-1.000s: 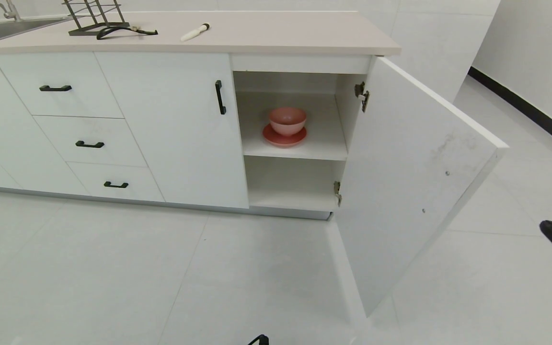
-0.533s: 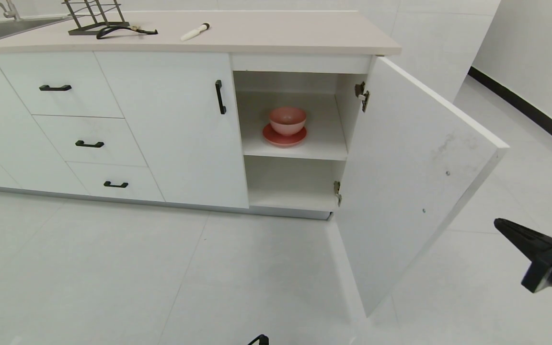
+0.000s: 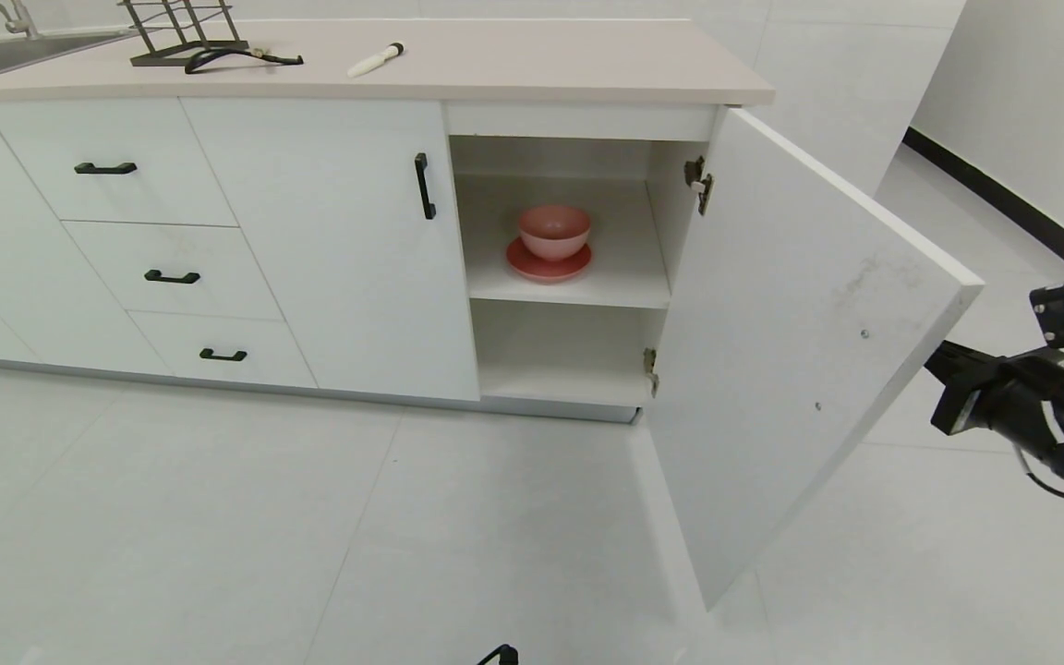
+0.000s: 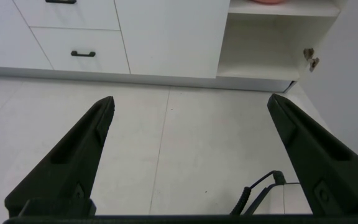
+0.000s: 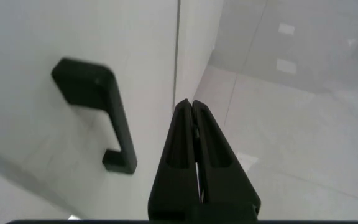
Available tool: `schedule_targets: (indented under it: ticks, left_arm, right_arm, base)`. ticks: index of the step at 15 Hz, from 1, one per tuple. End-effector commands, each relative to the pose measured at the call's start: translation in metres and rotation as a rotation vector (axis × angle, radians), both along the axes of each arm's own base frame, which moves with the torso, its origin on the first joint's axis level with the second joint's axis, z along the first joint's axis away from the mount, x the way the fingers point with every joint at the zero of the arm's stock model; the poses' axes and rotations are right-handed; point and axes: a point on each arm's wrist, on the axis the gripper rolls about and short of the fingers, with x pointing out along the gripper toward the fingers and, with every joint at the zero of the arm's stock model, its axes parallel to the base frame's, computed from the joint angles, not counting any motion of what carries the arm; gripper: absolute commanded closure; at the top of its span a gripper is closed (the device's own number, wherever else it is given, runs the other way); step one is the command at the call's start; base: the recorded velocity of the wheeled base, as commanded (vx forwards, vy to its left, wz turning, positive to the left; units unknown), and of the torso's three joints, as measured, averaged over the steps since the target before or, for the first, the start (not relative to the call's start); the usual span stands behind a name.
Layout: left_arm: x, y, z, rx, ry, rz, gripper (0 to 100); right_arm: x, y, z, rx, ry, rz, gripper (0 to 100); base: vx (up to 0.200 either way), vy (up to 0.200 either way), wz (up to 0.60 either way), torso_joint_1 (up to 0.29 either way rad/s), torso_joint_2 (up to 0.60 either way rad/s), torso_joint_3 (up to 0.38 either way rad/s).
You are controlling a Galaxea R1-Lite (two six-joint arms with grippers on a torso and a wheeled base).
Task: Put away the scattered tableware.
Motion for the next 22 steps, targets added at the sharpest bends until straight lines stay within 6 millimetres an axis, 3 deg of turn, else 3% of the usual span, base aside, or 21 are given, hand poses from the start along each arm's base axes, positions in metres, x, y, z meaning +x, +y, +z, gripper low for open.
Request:
schedule_targets:
  ticks: [1,12,15,22]
  left_arm:
    - [0.000,0.000,0.000,0.000,0.001,0.001,0]
    - [0.000,0.000,0.000,0.000,0.001,0.001,0]
    - [0.000,0.000,0.000,0.000,0.001,-0.001,0]
    - [0.000,0.000,0.000,0.000,0.001,-0.001,0]
  right_arm:
    - [0.009,0.001,-0.004,0.000,0.003,0.037,100]
    - [0.001,0.049,-0.003,-0.019,-0.025,0.291,100]
    - [0.002,0.071,-0.006,-0.018,-0.015,0.377,100]
    - [0.037,0.124,-0.022,-0.015,-0.005,0.517,100]
  base:
    - [0.000,0.000,0.00,0.000,0.00,0.000]
    - [0.000,0.000,0.00,0.000,0.00,0.000]
    - [0.000,0.000,0.00,0.000,0.00,0.000]
    - [0.000,0.000,0.00,0.000,0.00,0.000]
